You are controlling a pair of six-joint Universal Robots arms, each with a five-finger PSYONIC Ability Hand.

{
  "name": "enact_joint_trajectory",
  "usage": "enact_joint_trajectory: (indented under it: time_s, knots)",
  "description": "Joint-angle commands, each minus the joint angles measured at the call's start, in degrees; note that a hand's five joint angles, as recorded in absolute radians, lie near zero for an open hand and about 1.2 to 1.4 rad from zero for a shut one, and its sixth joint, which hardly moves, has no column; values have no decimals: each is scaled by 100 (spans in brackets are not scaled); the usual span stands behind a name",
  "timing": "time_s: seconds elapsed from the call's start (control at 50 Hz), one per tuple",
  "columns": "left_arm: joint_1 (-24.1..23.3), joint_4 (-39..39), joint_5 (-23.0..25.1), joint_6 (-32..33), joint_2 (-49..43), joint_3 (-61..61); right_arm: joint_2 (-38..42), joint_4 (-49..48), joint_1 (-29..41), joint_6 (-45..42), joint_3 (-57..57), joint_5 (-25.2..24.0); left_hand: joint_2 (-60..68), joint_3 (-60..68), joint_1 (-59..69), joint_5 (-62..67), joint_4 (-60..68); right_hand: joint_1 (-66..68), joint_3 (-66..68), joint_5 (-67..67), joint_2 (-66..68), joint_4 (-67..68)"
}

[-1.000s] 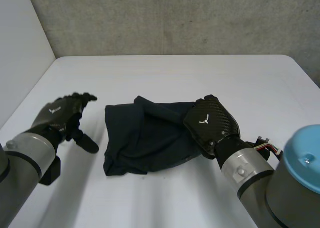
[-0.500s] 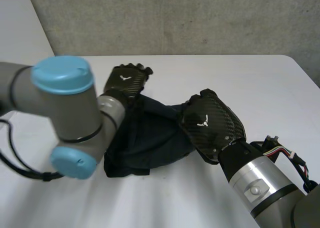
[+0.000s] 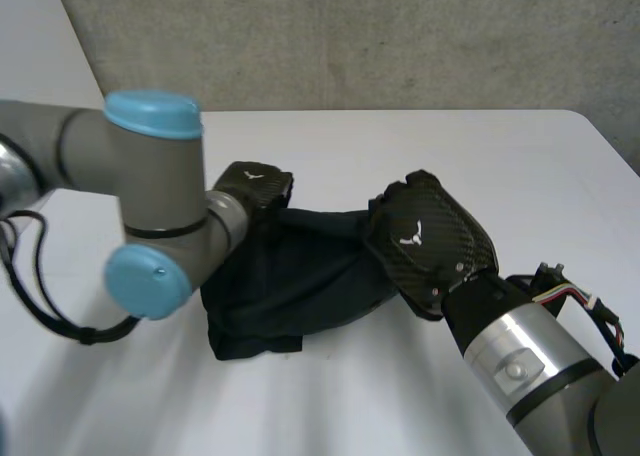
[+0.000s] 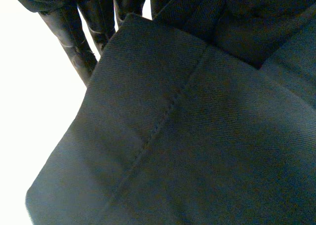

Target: Fold the shorts.

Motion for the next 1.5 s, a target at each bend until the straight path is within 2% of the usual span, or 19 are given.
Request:
enact_joint_trajectory:
  time_s: [0.02, 0.08, 0.12, 0.28, 0.42, 0.52, 0.62, 0.7, 0.8, 0.84, 0.88, 0.94, 0.96, 0.98, 1.04, 1.06, 1.14, 1.34, 1.5]
  knots:
    - [18, -698, -55, 1, 1594, -1074, 160, 579, 11, 826, -854, 99, 969, 1038, 1047, 1063, 987, 2552, 1099, 1372, 1279, 1172]
    - [53, -716, -20, -8, 2359, -1417, 204, 1193, 3, 1398, -1478, 108, 969, 1038, 1047, 1063, 987, 2552, 1099, 1372, 1279, 1172]
    - [53, -716, -11, 18, 2824, -1593, 213, 1949, -15, 1758, -1988, 100, 969, 1038, 1047, 1063, 987, 2552, 1099, 1372, 1279, 1172]
    - [316, -883, -20, 27, 3582, -2295, 783, 4041, -375, 2576, -3394, 100, 985, 1054, 1064, 1080, 1004, 2552, 1099, 1372, 1279, 1172]
    - [747, -936, -20, 124, 3416, -2999, 1353, 4903, -384, 2516, -3571, 30, 969, 1038, 1047, 1063, 987, 2552, 1099, 1372, 1279, 1172]
    - [844, -769, -55, 299, 2513, -3001, 1882, 5115, -349, 2103, -3545, 73, 969, 1038, 1047, 1063, 987, 2552, 1099, 1372, 1279, 1172]
    - [888, -655, -81, 414, 1694, -2299, 2278, 4896, -331, 1549, -3720, 108, 1035, 1105, 1114, 1130, 1054, 2552, 1099, 1372, 1279, 1172]
    - [862, -620, -73, 423, 1201, -1314, 2550, 4203, -296, 1417, -4177, 397, 1959, 2028, 2037, 2053, 1977, 2552, 1099, 1372, 1279, 1172]
    - [827, -444, -64, 405, 814, 135, 2691, 2641, -235, 1198, -4800, 1039, 1959, 2028, 2037, 2053, 1977, 2552, 1099, 1372, 1279, 1172]
    - [809, -207, -64, 388, 744, 821, 2691, 2059, -235, 1048, -4933, 1101, 1959, 2028, 2037, 2053, 1977, 2552, 1099, 1372, 1279, 1172]
    - [827, 82, -73, 361, 744, 1234, 2665, 1027, -243, 672, -5082, 1102, 1959, 2028, 2037, 2053, 1977, 2552, 1099, 1372, 1279, 1172]
    - [801, 925, -160, 335, 796, 1763, 2612, -189, -243, 205, -5171, 1084, 1959, 2028, 2037, 2053, 1977, 2552, 1099, 1372, 1279, 1172]
    - [800, 1188, -204, 326, 831, 1790, 2551, -1029, -243, -84, -5145, 1023, 1959, 2028, 2037, 2053, 1977, 2552, 1099, 1372, 1279, 1172]
    - [783, 1774, -327, 326, 988, 1773, 2507, -1420, -235, -208, -5127, 962, 1959, 2028, 2037, 2053, 1977, 2552, 1099, 1372, 1279, 1172]
    - [783, 2542, -529, 282, 1402, 1615, 2288, -2353, -235, -481, -5022, 734, 1959, 2028, 2037, 2053, 1977, 2552, 1099, 1372, 1279, 1172]
    - [791, 2884, -617, 239, 1646, 1371, 2261, -2364, -235, -482, -4995, 663, 1959, 2028, 2037, 2053, 1977, 2552, 1099, 1372, 1279, 1172]
    - [818, 3212, -592, 185, 2043, 519, 2225, -2049, -252, -464, -4697, 486, 1959, 2028, 2037, 2053, 1977, 2552, 1099, 1372, 1279, 1172]
    - [879, 3133, -319, 133, 2220, -2066, 2208, -345, -287, -464, -2845, 451, 1959, 2028, 2037, 2053, 1977, 2552, 1099, 1372, 1279, 1172]
    - [976, 3107, -20, 133, 2176, -3939, 2199, 325, -226, -500, -1350, 451, 1959, 2028, 2037, 2053, 1977, 2552, 1099, 1372, 1279, 1172]
